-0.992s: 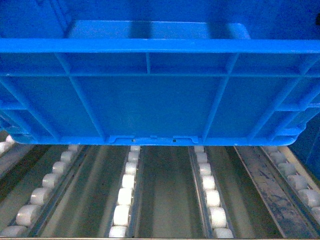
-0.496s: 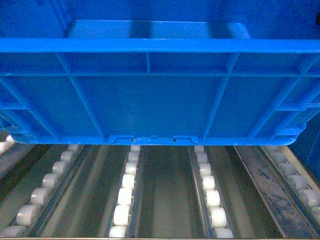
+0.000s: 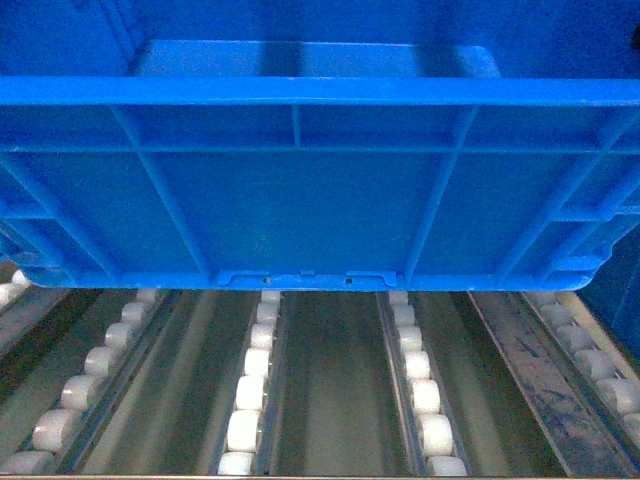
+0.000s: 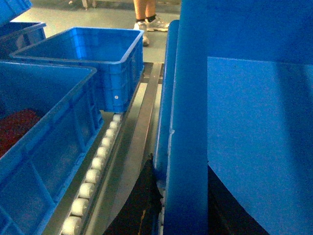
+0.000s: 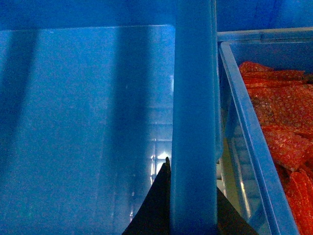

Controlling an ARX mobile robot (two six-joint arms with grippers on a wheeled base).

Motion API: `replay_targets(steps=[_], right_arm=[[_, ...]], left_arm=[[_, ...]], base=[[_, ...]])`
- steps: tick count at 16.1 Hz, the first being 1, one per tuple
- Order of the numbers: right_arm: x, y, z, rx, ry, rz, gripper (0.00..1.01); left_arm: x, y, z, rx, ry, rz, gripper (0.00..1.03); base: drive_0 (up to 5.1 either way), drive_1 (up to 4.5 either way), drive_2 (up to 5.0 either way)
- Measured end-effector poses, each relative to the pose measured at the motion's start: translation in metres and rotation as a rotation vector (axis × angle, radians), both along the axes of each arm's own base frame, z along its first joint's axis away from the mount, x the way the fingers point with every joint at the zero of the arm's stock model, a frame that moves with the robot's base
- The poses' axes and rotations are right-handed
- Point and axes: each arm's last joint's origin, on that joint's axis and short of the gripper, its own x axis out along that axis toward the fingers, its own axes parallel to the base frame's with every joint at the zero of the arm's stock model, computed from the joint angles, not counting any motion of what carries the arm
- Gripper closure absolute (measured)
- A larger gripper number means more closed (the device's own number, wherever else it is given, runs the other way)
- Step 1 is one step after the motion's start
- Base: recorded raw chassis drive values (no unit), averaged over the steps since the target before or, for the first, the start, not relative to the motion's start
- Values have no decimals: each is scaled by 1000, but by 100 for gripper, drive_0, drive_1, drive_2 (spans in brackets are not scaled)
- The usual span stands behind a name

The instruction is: Place box next to blue box on left shelf

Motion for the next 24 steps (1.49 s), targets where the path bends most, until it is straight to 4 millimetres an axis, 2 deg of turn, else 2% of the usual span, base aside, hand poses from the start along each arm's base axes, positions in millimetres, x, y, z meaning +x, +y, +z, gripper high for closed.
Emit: replay_targets(steps=[15, 19, 24], right_arm=[[0, 0, 0, 0, 0, 0, 94], [-2, 7, -1, -62, -97, -56, 94], [-2, 9, -5, -57, -6, -26, 94]], left_arm=[[0, 0, 0, 0, 0, 0, 89], [0, -2, 2, 22, -25, 55, 89], [-1, -1, -4, 41, 40, 63, 89]], base=[[0, 0, 0], [0, 0, 0], [0, 0, 0]])
